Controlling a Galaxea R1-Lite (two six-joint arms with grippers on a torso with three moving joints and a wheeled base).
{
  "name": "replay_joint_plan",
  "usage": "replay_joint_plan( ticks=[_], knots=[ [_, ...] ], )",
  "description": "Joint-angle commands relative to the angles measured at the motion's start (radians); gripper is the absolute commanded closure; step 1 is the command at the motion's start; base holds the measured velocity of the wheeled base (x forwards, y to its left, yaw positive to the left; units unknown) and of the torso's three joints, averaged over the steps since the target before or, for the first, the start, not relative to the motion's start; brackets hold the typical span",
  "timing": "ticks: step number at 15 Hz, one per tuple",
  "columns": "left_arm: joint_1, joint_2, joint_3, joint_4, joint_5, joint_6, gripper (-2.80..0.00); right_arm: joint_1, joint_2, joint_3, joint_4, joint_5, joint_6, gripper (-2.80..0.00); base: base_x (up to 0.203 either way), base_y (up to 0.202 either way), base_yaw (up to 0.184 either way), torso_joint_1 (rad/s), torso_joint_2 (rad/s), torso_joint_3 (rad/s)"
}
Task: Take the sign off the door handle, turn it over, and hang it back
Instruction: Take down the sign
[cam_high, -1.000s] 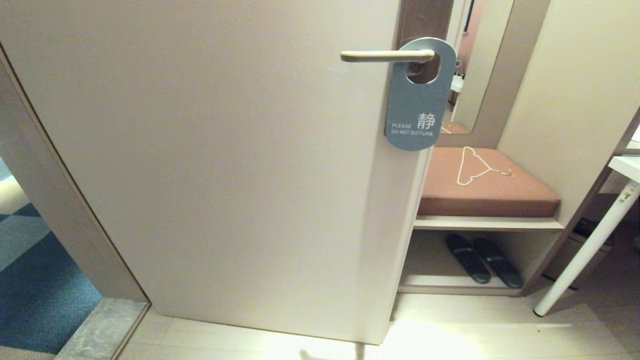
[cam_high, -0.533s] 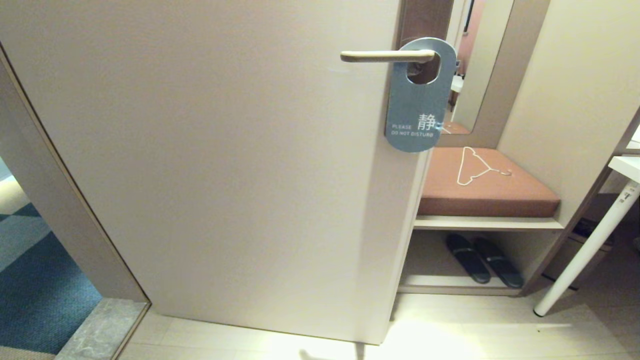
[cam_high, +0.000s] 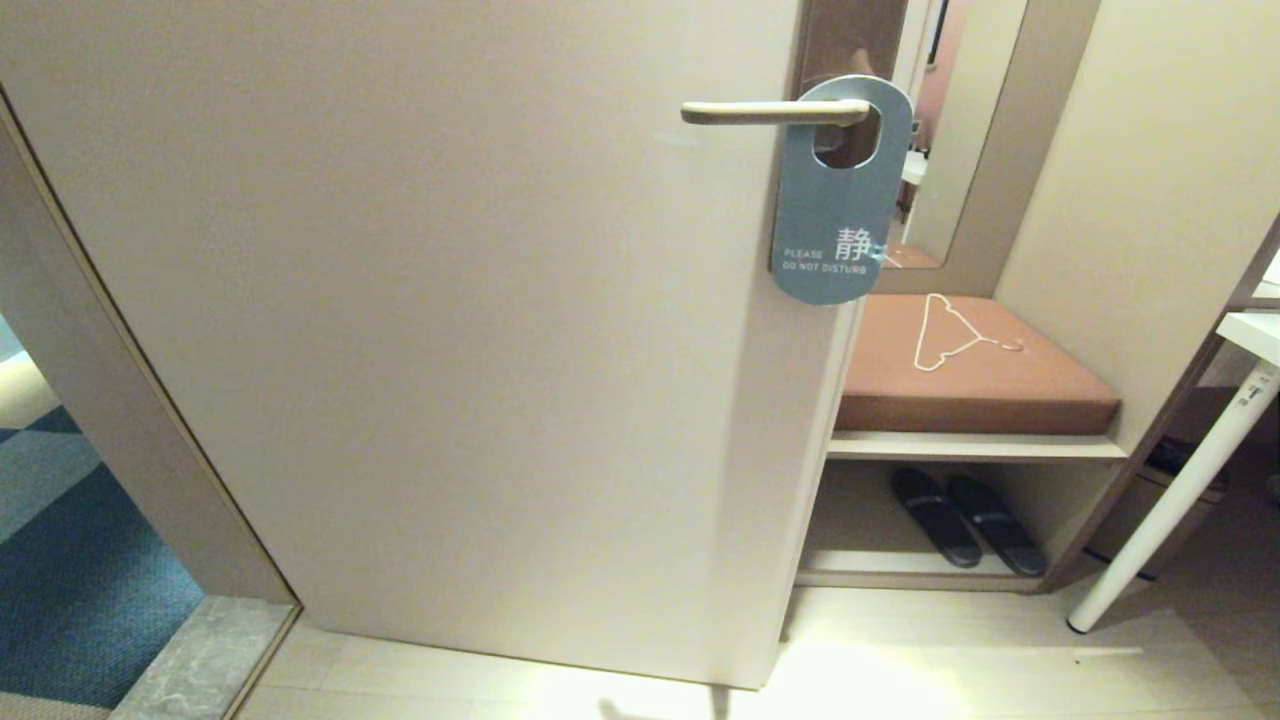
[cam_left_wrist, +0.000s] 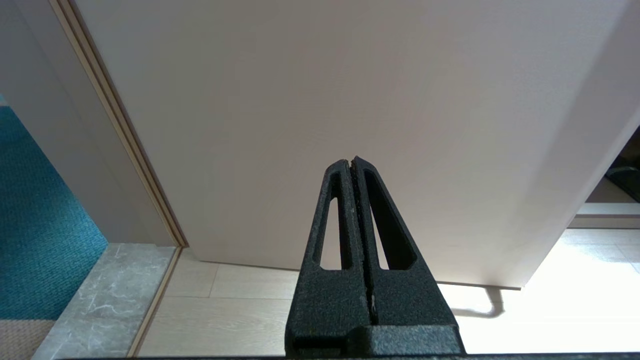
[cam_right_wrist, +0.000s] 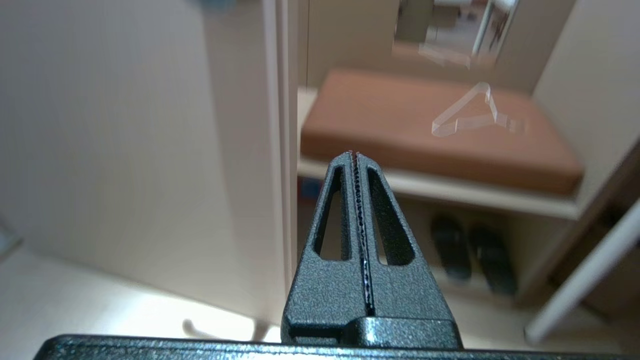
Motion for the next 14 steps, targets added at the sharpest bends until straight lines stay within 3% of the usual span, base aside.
replay_joint_plan(
  ticks=[1,7,14],
  knots=[
    [0.0,0.002,-0.001,0.0,0.0,0.0,0.0,0.003,0.19,-0.036,-0.131,0.001,-0.001,0.0,0.0,0.0,0.0,0.0,0.0,0.0],
    [0.001,0.002,-0.001,0.0,0.0,0.0,0.0,0.004,0.512,-0.08,-0.475,0.02,0.0,0.0,0.0,0.0,0.0,0.0,0.0,0.0],
    [0.0,0.002,0.0,0.001,0.0,0.0,0.0,0.004,0.841,-0.142,-0.745,0.195,-0.053,0.0,0.0,0.0,0.0,0.0,0.0,0.0]
  ],
)
